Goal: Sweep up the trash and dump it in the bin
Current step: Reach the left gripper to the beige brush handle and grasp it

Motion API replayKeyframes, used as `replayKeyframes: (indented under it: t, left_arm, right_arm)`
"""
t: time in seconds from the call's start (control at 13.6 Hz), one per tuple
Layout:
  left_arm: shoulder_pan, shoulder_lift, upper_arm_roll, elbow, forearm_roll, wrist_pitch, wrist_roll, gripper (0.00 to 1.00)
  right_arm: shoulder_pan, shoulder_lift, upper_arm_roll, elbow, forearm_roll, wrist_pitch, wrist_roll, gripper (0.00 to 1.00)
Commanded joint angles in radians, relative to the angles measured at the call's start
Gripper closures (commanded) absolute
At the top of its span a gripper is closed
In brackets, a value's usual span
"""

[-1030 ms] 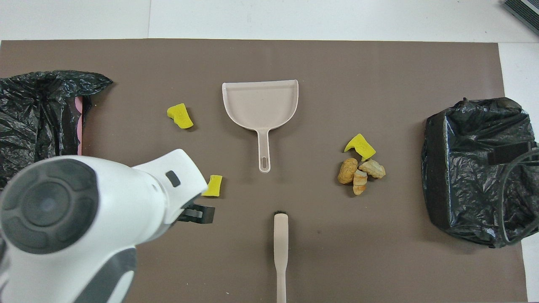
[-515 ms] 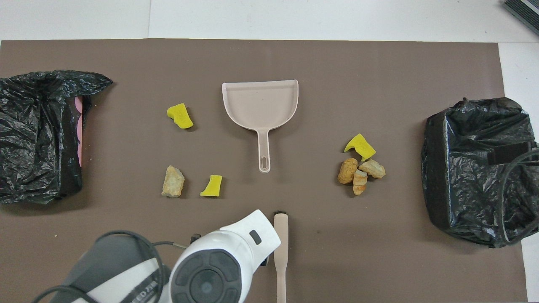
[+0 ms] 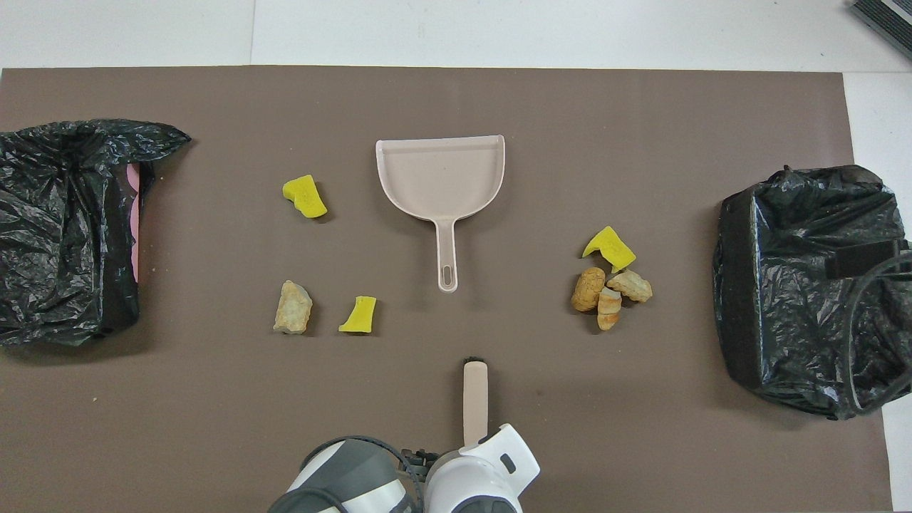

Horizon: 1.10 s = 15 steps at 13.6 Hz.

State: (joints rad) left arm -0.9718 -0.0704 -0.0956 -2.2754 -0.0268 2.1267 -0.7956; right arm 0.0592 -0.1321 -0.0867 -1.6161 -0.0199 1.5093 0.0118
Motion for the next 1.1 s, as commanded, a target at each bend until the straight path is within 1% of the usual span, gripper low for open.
replayKeyframes:
  t: [0.0,0.15,0.37,0.52,0.74,0.81,0.88,1.03]
  left_arm:
    - [-0.036,-0.022,0.02,-0.056,-0.004,0.082,-0.04,0.0]
    - [-0.041,-0.012,0.019,-0.061,-0.005,0.108,-0.057,0.0]
    - [-0.096,0.03,0.019,-0.061,-0.007,0.11,-0.063,0.0]
    - [-0.099,0.034,0.019,-0.059,-0.01,0.108,-0.089,0.0]
    - [-0.108,0.032,0.016,-0.061,-0.041,0.107,-0.123,0.28]
    - [-0.108,0.032,0.016,-0.061,-0.059,0.104,-0.126,0.33]
    - [-0.108,0.032,0.016,-0.061,-0.062,0.101,-0.126,0.4]
    - [-0.107,0.032,0.016,-0.061,-0.07,0.093,-0.126,0.58]
  right_arm:
    - [-0.009,-0.02,0.005,-0.016,-0.005,-0.018,-0.029,0.0]
    - [-0.009,-0.021,0.005,-0.019,-0.005,-0.018,-0.029,0.0]
    - [-0.01,-0.021,0.005,-0.019,-0.005,-0.018,-0.029,0.0]
    - [-0.01,-0.021,0.005,-0.019,-0.005,-0.018,-0.029,0.0]
    - [-0.01,-0.021,0.005,-0.019,-0.005,-0.018,-0.029,0.0]
    - [-0.01,-0.021,0.005,-0.019,-0.005,-0.018,-0.029,0.0]
    - [-0.01,-0.021,0.005,-0.019,-0.005,-0.018,-0.029,0.0]
    - [-0.01,-0.021,0.005,-0.019,-0.005,-0.018,-0.029,0.0]
